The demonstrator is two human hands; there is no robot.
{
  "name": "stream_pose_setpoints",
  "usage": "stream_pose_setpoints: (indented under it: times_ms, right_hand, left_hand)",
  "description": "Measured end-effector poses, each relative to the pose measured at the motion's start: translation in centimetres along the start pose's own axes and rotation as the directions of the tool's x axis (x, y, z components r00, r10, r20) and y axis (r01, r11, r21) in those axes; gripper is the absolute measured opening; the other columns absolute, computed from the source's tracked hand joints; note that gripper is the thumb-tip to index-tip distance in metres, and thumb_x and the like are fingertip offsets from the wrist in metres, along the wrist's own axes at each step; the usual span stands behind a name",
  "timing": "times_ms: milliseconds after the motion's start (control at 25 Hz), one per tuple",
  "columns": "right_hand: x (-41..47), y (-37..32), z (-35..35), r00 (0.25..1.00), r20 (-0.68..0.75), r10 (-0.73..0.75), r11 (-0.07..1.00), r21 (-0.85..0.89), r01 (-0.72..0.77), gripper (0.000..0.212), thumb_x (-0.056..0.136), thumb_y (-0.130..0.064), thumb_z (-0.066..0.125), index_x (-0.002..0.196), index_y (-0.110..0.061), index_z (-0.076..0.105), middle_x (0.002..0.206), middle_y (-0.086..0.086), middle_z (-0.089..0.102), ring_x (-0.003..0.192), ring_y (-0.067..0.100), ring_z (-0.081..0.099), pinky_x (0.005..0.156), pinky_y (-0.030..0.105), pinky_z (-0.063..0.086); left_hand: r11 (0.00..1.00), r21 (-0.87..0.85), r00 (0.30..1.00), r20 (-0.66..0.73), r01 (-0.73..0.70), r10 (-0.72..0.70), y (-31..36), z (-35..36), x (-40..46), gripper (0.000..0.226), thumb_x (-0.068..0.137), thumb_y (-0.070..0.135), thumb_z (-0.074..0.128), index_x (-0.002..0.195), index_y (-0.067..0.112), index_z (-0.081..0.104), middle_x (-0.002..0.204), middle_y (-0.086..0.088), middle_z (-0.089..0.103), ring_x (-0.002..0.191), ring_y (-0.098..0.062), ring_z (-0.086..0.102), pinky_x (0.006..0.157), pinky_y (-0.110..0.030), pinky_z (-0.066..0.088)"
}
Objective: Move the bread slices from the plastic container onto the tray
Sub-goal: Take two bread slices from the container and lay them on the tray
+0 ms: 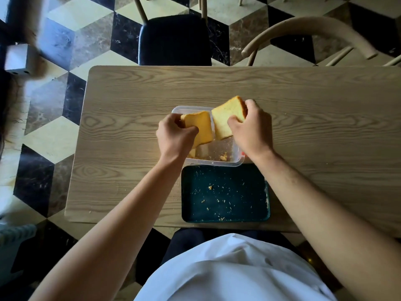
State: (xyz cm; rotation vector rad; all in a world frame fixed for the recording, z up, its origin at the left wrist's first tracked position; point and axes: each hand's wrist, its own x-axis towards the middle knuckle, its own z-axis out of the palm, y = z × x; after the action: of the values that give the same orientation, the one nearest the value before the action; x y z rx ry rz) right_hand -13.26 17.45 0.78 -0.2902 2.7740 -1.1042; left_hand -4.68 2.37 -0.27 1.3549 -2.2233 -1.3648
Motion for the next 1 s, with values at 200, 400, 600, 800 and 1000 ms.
stream_pose_setpoints:
  times_ms: [200,400,600,800,1000]
  right_hand:
    - [-4.6,2.8,-5.6,0.986,0.149,0.075,0.933,0.339,-0.122,0.020,0.079,-0.028,0.070,0.096,-0.017,0.069,0.085,-0.003,0.075,0.076,0.013,0.069,0.068,0.030,0.054]
    - [-10.8,8.9,-5.7,0.908,0.281,0.311,0.724,0.549,-0.418,0.021,0.076,-0.020,0.070,0.096,-0.015,0.072,0.099,0.011,0.076,0.096,0.028,0.071,0.086,0.047,0.055]
    - [-14.3,13.8,-2.7,0.794,0.375,0.478,0.652,0.455,-0.607,0.010,0.079,-0.015,0.070,0.088,-0.016,0.072,0.087,0.004,0.076,0.086,0.023,0.070,0.081,0.044,0.055]
    - [-12.0,15.2,1.4,0.725,0.395,0.564,0.609,0.394,-0.688,0.008,0.083,-0.011,0.068,0.090,-0.016,0.067,0.088,0.003,0.073,0.085,0.022,0.067,0.073,0.036,0.053]
    - [-9.2,15.2,3.7,0.710,0.366,0.602,0.608,0.367,-0.704,0.009,0.084,-0.011,0.068,0.091,-0.016,0.066,0.092,0.003,0.071,0.085,0.021,0.066,0.072,0.032,0.052]
  left_hand:
    - [0.934,-0.327,0.976,0.199,0.146,-0.083,-2.4,-5.1,-4.7,0.018,0.063,0.006,0.079,0.079,0.009,0.073,0.070,-0.005,0.064,0.063,-0.017,0.057,0.055,-0.033,0.047]
    - [0.791,-0.438,0.835,0.527,0.426,-0.157,-8.7,-6.9,-8.6,0.034,0.065,0.003,0.085,0.098,0.005,0.076,0.090,-0.012,0.075,0.081,-0.024,0.069,0.072,-0.039,0.059]
    - [0.790,-0.232,0.721,0.605,0.567,-0.339,-13.7,-5.0,-9.5,0.025,0.068,-0.002,0.082,0.092,0.001,0.077,0.091,-0.018,0.074,0.082,-0.033,0.068,0.073,-0.044,0.057]
    - [0.817,-0.176,0.764,0.503,0.549,-0.404,-13.9,-0.7,-7.5,0.020,0.071,-0.002,0.081,0.088,0.007,0.075,0.092,-0.018,0.076,0.085,-0.035,0.072,0.077,-0.050,0.062]
    - [0.797,-0.174,0.761,0.468,0.578,-0.450,-13.4,1.6,-5.7,0.020,0.071,-0.001,0.080,0.089,0.006,0.074,0.091,-0.019,0.074,0.084,-0.036,0.072,0.078,-0.054,0.061]
